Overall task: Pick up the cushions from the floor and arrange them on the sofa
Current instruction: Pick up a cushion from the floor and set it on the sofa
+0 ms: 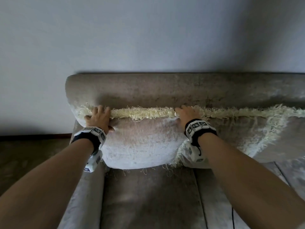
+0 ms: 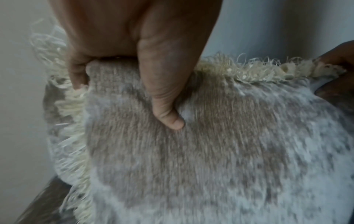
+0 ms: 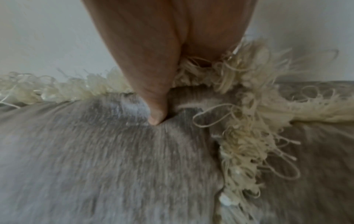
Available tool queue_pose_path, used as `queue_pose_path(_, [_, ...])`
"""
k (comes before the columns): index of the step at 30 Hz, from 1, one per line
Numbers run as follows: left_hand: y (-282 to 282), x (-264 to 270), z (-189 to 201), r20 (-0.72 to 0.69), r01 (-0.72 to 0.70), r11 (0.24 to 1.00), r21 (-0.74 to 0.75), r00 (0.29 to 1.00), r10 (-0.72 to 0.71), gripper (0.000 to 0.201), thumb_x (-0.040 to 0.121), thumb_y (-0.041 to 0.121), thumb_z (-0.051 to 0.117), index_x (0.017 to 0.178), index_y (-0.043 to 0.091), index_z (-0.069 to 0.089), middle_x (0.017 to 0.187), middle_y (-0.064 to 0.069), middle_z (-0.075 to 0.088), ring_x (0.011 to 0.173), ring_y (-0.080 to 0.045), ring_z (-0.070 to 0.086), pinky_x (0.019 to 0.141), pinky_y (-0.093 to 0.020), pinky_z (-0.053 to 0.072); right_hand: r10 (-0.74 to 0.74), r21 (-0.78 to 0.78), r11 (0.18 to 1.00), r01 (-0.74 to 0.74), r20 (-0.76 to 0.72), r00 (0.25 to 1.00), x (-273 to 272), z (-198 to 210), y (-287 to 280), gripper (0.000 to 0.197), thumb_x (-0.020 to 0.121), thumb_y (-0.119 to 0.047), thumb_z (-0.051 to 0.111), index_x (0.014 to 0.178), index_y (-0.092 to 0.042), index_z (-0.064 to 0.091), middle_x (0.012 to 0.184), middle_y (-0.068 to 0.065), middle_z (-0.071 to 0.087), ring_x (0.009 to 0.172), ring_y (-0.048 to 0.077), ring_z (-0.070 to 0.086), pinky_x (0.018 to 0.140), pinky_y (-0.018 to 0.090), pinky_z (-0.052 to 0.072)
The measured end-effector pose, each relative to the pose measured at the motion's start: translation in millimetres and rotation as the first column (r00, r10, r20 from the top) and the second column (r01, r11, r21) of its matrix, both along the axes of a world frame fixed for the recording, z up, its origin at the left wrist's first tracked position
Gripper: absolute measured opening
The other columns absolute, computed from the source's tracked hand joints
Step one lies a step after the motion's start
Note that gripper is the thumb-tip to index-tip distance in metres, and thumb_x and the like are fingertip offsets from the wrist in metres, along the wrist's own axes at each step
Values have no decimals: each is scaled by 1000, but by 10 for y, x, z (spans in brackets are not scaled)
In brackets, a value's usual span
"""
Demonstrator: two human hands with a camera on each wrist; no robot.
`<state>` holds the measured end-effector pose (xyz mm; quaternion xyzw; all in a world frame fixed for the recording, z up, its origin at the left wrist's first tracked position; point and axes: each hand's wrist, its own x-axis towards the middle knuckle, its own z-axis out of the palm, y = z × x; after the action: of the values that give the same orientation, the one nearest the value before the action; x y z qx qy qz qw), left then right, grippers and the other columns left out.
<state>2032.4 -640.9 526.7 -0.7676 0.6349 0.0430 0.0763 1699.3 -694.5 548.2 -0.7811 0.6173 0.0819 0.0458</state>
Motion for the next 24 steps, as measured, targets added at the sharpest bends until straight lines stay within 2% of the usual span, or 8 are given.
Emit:
queue_pose_path(5, [148,58,-52,-24,9,1000,-14,1000,-9,100,63,52,81,142,31,23,146,0,22,140,-29,17,98,-73,32,-88,-73,993,89,23,996,144,-106,191,78,76,-10,73,141,-28,33,139,5,43,130,30,39,108,55,25])
queue_pose_path(7, [184,43,-59,-14,29,999,26,999,-29,94,68,56,76,144,32,24,147,2,27,142,-28,16,100,-76,23,-75,-85,993,82,74,994,174,-129,272,68,80,-16,70,138,-28,38,137,2,47,130,27,42,111,58,22])
queue_pose_path(9, [224,16,-13,-11,66,996,53,998,-65,64,77,57,67,131,32,44,133,5,49,134,-25,35,101,-76,20,-62,-61,996,67,89,994,210,-130,358,44,88,-22,61,130,-26,47,130,-1,55,125,24,47,110,60,19])
queue_pose_path(11, [255,-23,87,8,70,995,72,997,-71,29,84,54,60,97,29,55,106,5,65,113,-24,56,104,-70,25,-52,-31,998,54,76,996,238,-100,415,26,93,-22,54,118,-24,53,115,-2,63,115,24,55,108,60,20])
queue_pose_path(13, [281,-59,168,30,80,989,123,996,-84,28,88,54,56,79,28,49,89,6,66,94,-22,62,104,-57,32,-56,-13,998,57,80,995,240,-51,433,19,94,-18,51,111,-24,55,101,-3,67,102,24,61,107,59,21])
queue_pose_path(17, [228,11,279,-20,62,976,211,998,-59,32,86,55,59,82,23,53,88,1,65,90,-23,62,92,-41,45,-37,-5,999,37,34,999,246,71,364,15,93,-15,51,106,-22,56,88,-1,68,86,25,65,101,52,33])
queue_pose_path(21, [74,103,294,-65,59,970,235,997,-44,35,87,54,57,82,20,55,83,1,63,83,-23,59,87,-39,44,-10,-59,998,13,56,998,288,153,257,5,95,-16,52,96,-13,56,84,7,67,83,31,65,76,37,44])
queue_pose_path(24, [-13,210,-3,-95,-2,995,102,995,12,28,90,54,52,87,26,53,92,5,66,96,-24,58,97,-49,40,-68,-52,996,75,127,990,374,56,171,21,92,-10,56,112,-17,55,106,5,66,105,31,61,96,44,38])
